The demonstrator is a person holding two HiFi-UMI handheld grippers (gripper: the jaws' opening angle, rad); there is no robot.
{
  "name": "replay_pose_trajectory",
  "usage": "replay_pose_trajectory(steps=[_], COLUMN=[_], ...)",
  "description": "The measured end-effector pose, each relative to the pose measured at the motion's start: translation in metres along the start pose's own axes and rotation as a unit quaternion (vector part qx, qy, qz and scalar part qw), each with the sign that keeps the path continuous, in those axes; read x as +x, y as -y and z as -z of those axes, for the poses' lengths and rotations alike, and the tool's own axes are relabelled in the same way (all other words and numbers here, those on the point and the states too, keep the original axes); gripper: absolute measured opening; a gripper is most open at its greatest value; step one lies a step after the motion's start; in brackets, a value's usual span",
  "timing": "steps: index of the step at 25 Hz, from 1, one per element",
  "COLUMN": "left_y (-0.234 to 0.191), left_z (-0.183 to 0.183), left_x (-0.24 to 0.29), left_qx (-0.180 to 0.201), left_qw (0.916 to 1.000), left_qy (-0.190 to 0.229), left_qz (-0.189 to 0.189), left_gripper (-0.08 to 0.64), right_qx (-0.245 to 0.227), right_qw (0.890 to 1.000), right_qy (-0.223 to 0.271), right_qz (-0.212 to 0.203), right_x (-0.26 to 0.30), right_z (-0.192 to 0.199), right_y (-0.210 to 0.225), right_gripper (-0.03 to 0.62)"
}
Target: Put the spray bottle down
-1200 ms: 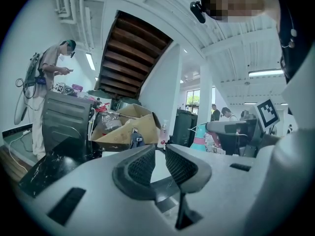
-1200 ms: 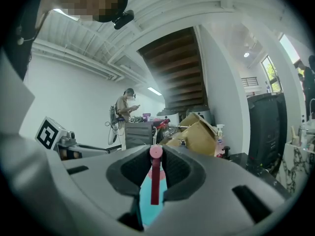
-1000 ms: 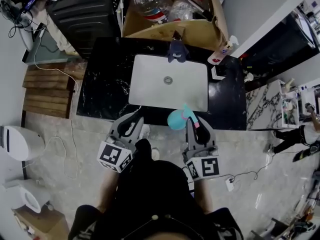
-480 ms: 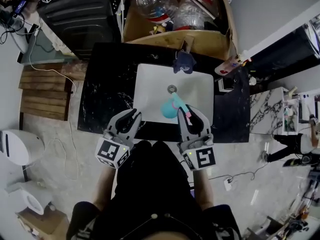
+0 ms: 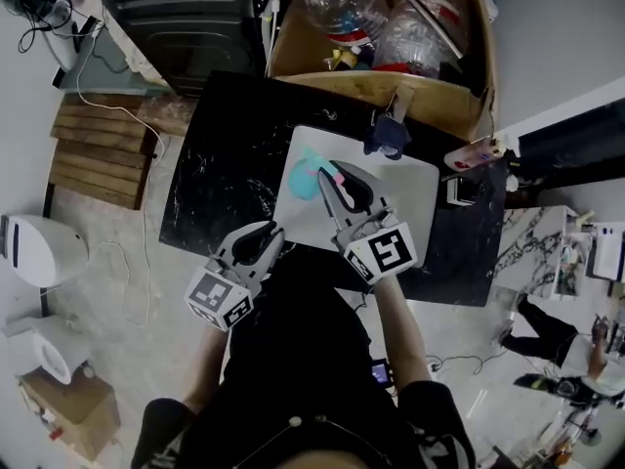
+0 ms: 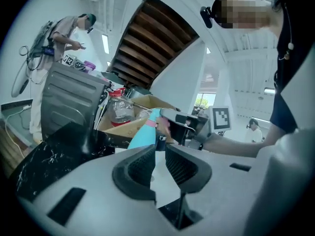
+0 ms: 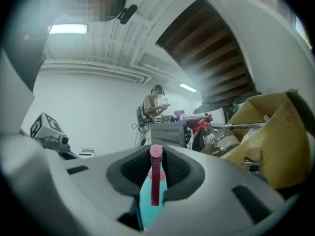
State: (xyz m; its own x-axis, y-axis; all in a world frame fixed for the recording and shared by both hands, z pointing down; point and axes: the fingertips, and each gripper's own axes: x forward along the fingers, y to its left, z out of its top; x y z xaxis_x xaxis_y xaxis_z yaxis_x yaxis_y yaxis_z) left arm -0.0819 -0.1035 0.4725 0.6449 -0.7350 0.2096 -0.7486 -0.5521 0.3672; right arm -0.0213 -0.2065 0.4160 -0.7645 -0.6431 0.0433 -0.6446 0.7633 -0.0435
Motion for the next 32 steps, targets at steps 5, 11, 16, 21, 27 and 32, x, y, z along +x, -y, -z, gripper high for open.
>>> replay_pose_trajectory(steps=[5,11,16,21,27,32], left_y=[-0.002,-0.002,-0.010,-0.016,-0.015,-0.013], left_z=[0.012,0.015,0.014,0.013,0.010,0.006], left_x=[0.001,0.010,0.016,0.018,0.025,0.028], left_qx=[-0.025,-0.025,-0.026,-0.032,-0.028,-0.019], left_qw=[0.9993,0.9988,0.9981,0.9974,0.9977,0.9984], left_qy=[-0.006,-0.008,-0.007,-0.005,-0.005,-0.005], left_qz=[-0.027,-0.041,-0.055,-0.065,-0.061,-0.054], left_gripper=[0.067,0.066,0.067,0.066,0.067,0.066], right_qx=[-0.016,0.010,0.036,0.026,0.045,0.044], right_qw=[0.998,0.995,0.992,0.989,0.986,0.986], right_qy=[-0.003,0.002,0.000,-0.006,-0.023,-0.024], right_qz=[-0.054,-0.097,-0.124,-0.142,-0.160,-0.158], right_x=[0.050,0.092,0.111,0.117,0.114,0.109], right_z=[0.017,0.033,0.045,0.049,0.053,0.050], right_y=[-0.011,-0.024,-0.031,-0.038,-0.043,-0.044], right_gripper=[0.067,0.067,0.067,0.067,0.141,0.163])
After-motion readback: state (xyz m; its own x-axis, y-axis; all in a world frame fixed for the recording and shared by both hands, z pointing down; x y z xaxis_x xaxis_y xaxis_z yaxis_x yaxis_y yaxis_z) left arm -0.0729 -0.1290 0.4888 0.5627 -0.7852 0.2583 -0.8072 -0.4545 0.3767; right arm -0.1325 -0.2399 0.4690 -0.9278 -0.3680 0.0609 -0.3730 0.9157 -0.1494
